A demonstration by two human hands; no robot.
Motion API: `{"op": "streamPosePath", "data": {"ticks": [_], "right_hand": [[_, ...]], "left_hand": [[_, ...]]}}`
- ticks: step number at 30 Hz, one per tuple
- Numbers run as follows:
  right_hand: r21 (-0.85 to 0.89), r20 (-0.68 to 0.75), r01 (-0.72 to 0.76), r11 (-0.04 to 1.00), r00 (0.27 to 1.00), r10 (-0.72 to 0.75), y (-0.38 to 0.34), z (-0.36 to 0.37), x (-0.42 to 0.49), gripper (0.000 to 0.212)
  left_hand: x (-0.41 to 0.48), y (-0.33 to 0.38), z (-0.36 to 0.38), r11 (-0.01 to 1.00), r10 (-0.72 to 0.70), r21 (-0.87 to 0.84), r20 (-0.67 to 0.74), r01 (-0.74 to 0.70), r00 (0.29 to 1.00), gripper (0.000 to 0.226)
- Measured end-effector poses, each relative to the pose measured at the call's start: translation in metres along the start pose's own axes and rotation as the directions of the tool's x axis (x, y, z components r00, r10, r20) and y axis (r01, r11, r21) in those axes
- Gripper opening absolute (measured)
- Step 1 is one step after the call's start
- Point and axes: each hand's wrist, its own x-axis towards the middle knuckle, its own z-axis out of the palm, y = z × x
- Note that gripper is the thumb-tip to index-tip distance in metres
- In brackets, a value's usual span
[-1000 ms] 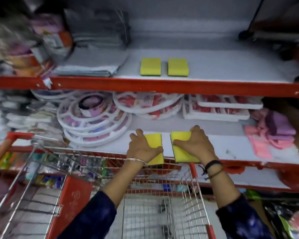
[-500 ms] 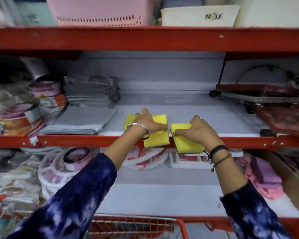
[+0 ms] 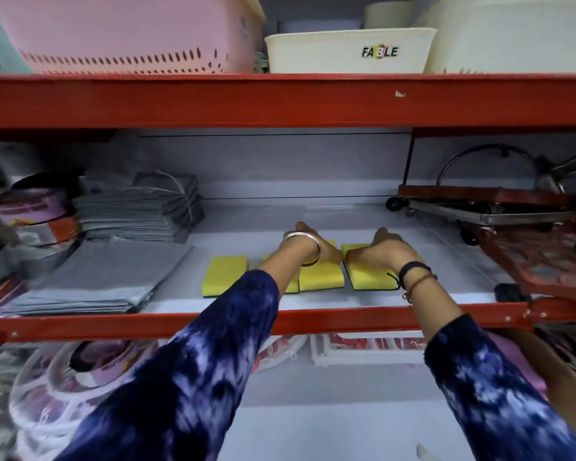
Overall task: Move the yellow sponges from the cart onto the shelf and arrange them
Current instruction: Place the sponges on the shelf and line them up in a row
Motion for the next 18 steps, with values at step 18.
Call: {"op": "streamPosePath", "data": {"ticks": [18], "right_hand": [[-0.096, 0.073, 0.054, 0.994, 0.996, -0.047, 0.028, 0.017, 0.040, 0.062]], "left_hand": [[0.022, 0.005, 0.022, 0.881, 0.330, 0.368, -0.025, -0.298, 0.944, 0.043]]}}
